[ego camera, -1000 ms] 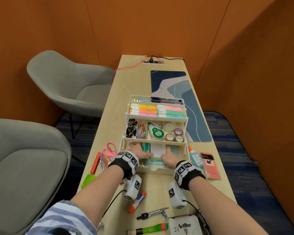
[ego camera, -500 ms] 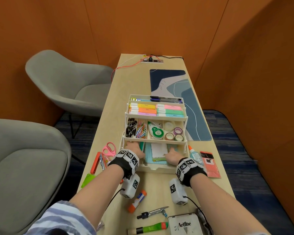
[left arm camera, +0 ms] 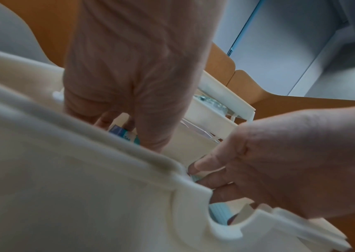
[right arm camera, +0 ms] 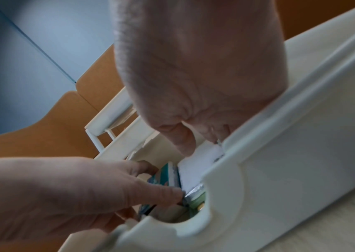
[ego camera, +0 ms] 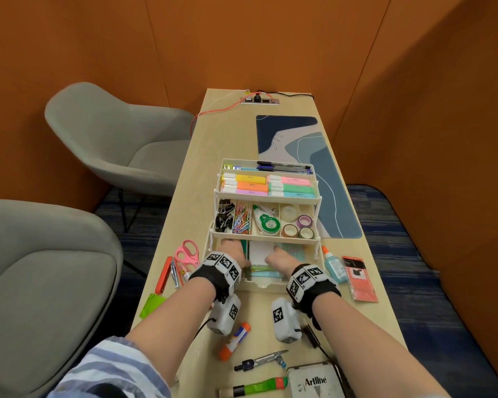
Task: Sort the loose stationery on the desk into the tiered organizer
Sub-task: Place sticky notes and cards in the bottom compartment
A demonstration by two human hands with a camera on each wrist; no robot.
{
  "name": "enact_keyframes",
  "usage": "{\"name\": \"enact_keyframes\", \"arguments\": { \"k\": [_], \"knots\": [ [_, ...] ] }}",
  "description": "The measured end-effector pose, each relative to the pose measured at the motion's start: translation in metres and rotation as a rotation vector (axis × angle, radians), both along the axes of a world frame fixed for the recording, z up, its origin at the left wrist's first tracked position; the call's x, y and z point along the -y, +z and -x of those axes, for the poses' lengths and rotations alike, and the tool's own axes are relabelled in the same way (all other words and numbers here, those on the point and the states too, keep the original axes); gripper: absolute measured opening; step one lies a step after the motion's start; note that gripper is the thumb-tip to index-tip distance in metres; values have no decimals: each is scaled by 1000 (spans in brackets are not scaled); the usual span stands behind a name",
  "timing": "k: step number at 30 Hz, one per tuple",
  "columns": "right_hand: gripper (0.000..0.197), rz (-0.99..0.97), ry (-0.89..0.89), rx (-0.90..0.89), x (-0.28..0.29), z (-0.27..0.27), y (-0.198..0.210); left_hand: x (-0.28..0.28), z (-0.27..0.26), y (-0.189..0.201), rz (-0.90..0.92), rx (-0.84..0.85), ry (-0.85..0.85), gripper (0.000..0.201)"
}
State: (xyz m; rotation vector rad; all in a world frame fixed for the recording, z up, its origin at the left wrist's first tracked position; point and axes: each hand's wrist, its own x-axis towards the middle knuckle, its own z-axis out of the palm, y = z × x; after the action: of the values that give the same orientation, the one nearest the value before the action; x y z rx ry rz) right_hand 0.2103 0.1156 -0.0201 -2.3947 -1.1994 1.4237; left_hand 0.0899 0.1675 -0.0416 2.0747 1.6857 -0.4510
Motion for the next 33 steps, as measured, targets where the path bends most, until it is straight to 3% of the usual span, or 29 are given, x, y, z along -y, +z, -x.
{"name": "enact_keyframes", "arguments": {
  "k": [5,10,14,18,23,27,30,33],
  "knots": [
    [62,-32,25,-39,11,-9,-4,-1,0,-2,-5,1,-25,60],
    [52,-18,63,199,23,-25,-10,6,-1,4,-111,-90,-83,73],
    [48,25,121,238,27,-36,-12,13,-9,2,-175,-143,-108,90],
    [43,66,185,257,28,-39,-4,9,-20,-9,-137,-173,-203,82],
    [38,73,288,288,28,-41,-7,10,-21,-6,-138,-221,-297,47],
    [42,77,319,336,30,-41,-8,8,-21,-7,-163,-211,-362,40],
    [43,65,328,328,31,-45,-7,6,-20,-6,-150,-147,-363,47],
    [47,-23,323,292,36,-46,-4,11,-16,2,-61,-73,-282,72]
  ]
}}
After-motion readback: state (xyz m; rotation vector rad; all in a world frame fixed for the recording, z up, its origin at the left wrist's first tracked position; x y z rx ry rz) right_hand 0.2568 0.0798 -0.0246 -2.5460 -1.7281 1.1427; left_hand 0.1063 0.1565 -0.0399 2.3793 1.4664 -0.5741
